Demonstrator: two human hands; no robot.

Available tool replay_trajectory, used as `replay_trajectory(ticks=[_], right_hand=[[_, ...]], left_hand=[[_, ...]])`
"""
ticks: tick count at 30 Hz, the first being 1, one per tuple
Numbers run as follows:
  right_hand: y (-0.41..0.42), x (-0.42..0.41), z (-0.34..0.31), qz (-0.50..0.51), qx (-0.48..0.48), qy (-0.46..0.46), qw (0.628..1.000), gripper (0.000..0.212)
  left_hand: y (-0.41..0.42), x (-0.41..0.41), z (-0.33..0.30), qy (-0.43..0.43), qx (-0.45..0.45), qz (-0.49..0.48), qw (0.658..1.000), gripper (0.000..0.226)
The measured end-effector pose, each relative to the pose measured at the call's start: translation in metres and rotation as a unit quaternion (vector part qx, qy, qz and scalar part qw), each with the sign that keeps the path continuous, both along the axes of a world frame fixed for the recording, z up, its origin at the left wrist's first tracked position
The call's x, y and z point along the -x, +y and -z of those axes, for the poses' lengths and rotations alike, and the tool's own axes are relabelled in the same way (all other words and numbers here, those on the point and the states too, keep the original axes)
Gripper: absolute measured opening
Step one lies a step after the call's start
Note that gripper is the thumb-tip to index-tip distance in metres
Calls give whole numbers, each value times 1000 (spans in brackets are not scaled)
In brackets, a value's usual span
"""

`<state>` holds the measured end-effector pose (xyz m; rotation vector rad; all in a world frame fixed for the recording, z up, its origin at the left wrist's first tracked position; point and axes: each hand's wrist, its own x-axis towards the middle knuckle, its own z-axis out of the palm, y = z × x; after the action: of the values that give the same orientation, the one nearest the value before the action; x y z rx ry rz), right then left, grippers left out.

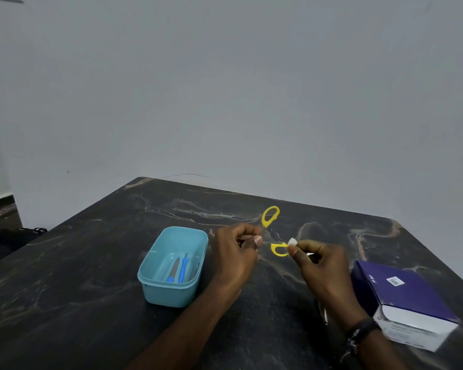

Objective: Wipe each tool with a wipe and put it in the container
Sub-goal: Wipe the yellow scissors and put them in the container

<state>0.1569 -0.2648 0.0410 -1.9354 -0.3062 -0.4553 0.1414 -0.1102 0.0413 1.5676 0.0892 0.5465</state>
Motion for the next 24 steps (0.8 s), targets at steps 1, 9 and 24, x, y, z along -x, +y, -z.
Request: replay_trajectory(ticks=[1, 9, 24], right_hand=[[-1, -1, -1, -6, 24, 1, 1000, 11], [0, -2, 7, -111, 163, 53, 979, 18], [2, 2, 3, -142, 111, 90, 979, 17]], left_hand=[[0, 0, 0, -4, -1, -3, 1000, 27], [1, -2, -1, -41, 5, -10, 999, 46], [2, 0, 2, -20, 2, 44, 999, 28]])
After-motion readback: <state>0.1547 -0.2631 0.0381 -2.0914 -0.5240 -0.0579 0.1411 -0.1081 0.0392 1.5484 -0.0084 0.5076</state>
